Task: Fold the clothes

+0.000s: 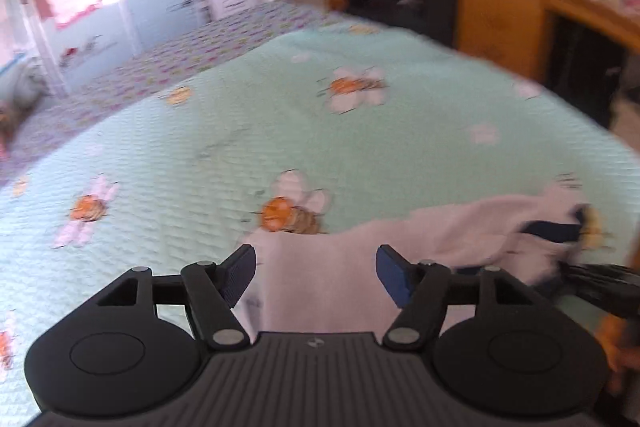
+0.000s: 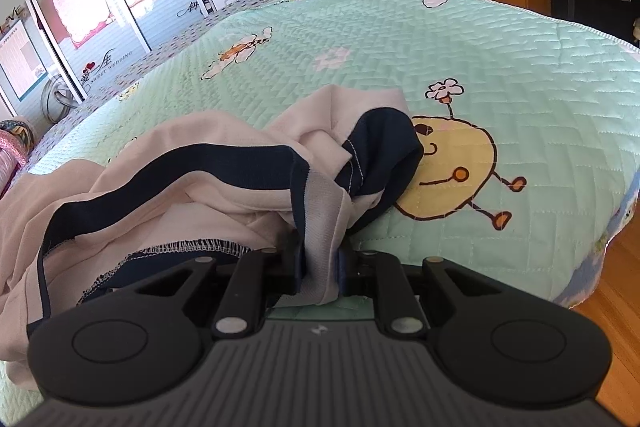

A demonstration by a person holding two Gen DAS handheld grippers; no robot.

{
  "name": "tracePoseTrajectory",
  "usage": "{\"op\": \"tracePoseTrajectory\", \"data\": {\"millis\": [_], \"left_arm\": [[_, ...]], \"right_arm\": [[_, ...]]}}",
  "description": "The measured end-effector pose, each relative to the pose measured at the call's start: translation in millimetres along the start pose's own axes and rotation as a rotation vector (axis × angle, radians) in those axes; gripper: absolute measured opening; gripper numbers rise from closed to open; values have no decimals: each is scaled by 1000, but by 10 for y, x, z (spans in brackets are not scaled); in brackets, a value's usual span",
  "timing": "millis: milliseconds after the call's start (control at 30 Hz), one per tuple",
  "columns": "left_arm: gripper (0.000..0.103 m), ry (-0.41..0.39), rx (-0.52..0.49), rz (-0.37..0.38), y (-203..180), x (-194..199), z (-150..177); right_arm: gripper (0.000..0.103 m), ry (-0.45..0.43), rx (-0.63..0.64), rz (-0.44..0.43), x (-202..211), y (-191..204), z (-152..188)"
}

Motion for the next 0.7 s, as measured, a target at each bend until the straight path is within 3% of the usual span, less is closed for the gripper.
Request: {"op": "tracePoseTrajectory", "data": {"millis": [200,300,367,400,567,700], "left_arm": [[70,104,2,130,-183,-377,13],[67,125,27,90,-239,-489,72],[38,122,87,66,-102,-437,160],[6,119,124,57,-2,-391,209],[5,89,309,11,516,-119,450],[5,20,417,-88,1041,425,645]], "right_arm": [[18,15,-12,-9,1,-31,-23],[18,15,-18,0,-1,-13,-23],[19,13,-32,4,-1,-11,-19],[19,13,-36,6,-6,-9,-21],[19,22,-48,13,-10,-2,-34],[19,21,-54,19,-3,13,-24]]}}
Point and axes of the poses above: each gripper's, at about its wrist camera, not at the fingertips, and x roughly against the way its jaws point, y to its left, z to its underside, the point moved 2 cm from there along -x, roughly the way its jaws point, and after that the axes turned 7 degrees about -z, right-handed, at the moved point
